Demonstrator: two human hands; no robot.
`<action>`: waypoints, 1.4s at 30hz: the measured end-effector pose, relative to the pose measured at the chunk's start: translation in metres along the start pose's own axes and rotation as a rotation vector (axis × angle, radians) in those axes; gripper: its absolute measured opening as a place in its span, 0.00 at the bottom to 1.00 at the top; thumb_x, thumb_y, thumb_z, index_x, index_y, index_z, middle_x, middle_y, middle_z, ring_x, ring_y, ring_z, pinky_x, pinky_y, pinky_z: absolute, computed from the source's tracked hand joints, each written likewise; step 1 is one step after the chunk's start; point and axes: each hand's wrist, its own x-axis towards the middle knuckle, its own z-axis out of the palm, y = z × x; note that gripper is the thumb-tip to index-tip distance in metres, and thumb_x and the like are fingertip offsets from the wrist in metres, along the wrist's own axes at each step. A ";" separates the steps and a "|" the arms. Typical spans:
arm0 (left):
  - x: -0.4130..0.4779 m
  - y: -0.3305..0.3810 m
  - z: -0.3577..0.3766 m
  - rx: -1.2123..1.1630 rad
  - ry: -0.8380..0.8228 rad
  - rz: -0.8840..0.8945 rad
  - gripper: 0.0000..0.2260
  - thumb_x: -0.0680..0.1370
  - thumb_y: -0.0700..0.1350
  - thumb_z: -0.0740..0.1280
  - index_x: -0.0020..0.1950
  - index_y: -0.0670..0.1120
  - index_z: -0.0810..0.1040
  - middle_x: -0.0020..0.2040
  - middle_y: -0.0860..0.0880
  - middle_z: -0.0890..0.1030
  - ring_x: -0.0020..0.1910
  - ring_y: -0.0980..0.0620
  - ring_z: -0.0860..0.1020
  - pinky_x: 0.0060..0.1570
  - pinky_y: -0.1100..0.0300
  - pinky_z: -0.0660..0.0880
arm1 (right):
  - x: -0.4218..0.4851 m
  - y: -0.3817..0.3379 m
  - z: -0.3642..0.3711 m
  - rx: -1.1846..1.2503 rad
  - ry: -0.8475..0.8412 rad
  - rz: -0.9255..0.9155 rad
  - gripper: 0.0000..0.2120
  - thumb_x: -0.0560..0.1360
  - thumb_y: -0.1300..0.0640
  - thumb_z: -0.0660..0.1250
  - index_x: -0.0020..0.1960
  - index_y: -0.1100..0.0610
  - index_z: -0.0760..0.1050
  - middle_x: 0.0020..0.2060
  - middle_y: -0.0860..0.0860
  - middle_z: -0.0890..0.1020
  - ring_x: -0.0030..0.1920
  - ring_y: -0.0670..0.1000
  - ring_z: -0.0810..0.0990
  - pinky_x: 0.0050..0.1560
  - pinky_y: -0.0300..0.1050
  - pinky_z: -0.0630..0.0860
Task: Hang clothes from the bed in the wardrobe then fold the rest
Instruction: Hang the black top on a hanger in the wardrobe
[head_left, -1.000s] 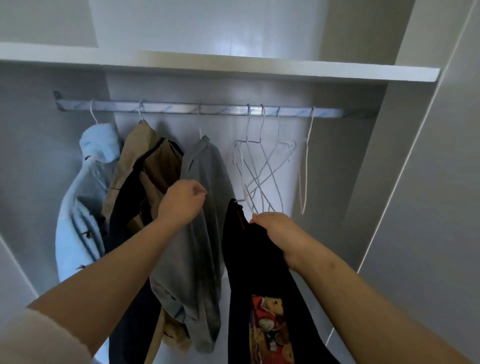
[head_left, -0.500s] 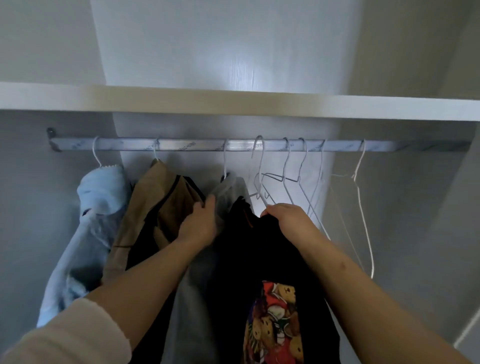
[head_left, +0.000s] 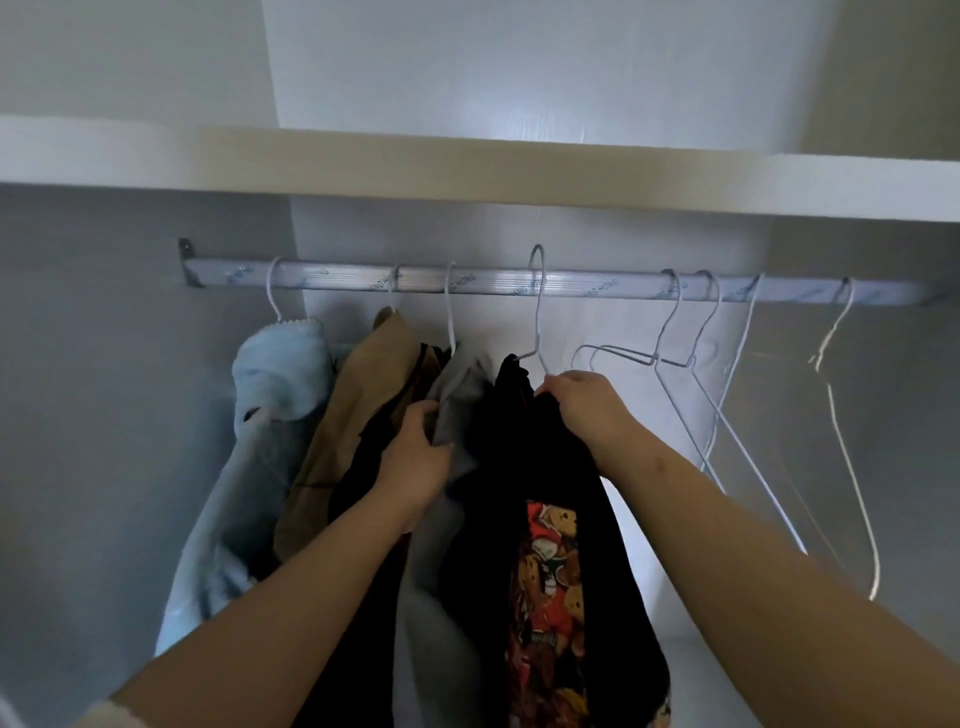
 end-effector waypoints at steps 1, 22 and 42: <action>-0.001 0.000 0.002 -0.022 -0.012 0.000 0.18 0.74 0.45 0.66 0.62 0.56 0.66 0.54 0.50 0.75 0.48 0.50 0.74 0.45 0.60 0.70 | 0.002 0.007 0.004 -0.030 0.002 0.005 0.13 0.78 0.61 0.58 0.36 0.58 0.72 0.30 0.52 0.73 0.29 0.48 0.70 0.28 0.37 0.67; -0.014 0.012 0.014 -0.066 0.084 0.063 0.29 0.78 0.42 0.63 0.74 0.60 0.55 0.62 0.41 0.73 0.58 0.44 0.75 0.62 0.47 0.72 | 0.024 0.053 -0.069 -0.647 0.391 0.045 0.11 0.80 0.59 0.52 0.50 0.63 0.71 0.49 0.62 0.76 0.52 0.62 0.76 0.45 0.45 0.65; -0.013 0.014 0.037 -0.064 -0.024 0.074 0.24 0.78 0.37 0.61 0.71 0.56 0.64 0.63 0.52 0.69 0.43 0.65 0.68 0.32 0.82 0.64 | 0.018 0.042 0.014 -0.518 0.225 -0.178 0.17 0.81 0.56 0.52 0.33 0.54 0.58 0.36 0.52 0.71 0.39 0.54 0.70 0.39 0.43 0.63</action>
